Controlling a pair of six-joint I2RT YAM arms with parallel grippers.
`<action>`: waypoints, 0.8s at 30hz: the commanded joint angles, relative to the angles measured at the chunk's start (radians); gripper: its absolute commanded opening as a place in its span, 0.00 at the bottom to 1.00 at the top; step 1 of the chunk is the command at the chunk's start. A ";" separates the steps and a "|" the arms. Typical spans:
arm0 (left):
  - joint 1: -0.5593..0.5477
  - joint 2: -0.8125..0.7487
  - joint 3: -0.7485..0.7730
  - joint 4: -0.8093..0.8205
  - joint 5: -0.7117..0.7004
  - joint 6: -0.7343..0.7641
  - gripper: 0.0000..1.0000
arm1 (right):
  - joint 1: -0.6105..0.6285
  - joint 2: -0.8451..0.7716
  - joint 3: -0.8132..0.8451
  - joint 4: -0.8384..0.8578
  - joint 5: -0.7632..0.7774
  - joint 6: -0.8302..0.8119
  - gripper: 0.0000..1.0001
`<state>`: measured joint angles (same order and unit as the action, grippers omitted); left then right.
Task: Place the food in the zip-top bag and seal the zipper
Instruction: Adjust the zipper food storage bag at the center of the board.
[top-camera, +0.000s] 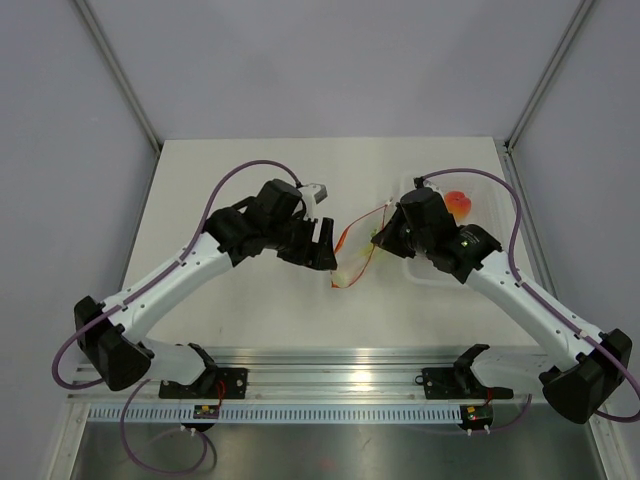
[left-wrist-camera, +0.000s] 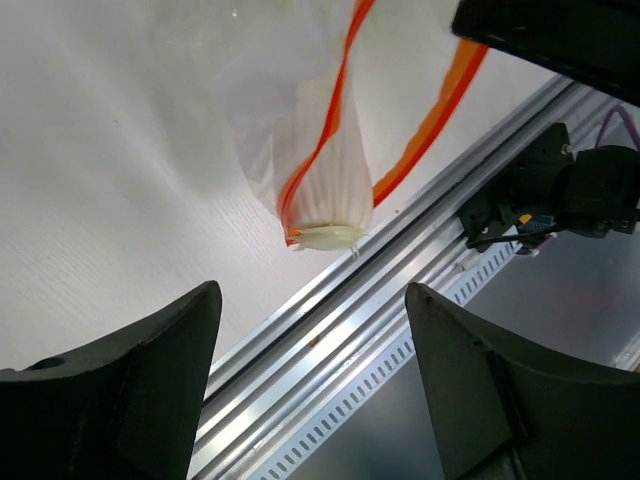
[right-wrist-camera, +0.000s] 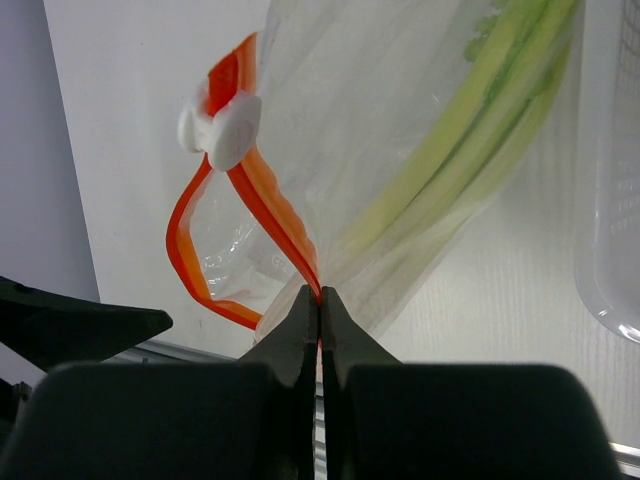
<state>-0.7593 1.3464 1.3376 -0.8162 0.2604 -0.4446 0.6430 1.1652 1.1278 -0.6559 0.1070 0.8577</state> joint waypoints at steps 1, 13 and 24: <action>-0.018 -0.041 -0.043 0.129 -0.093 0.003 0.75 | -0.006 -0.013 0.050 0.029 -0.023 0.007 0.00; -0.021 0.023 -0.110 0.314 -0.116 -0.104 0.56 | -0.006 -0.019 0.050 0.029 -0.035 0.012 0.00; -0.023 0.091 -0.184 0.388 -0.128 -0.146 0.38 | -0.009 -0.044 0.035 0.030 -0.038 0.021 0.00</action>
<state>-0.7769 1.4361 1.1622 -0.5041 0.1650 -0.5762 0.6411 1.1599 1.1278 -0.6563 0.0841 0.8661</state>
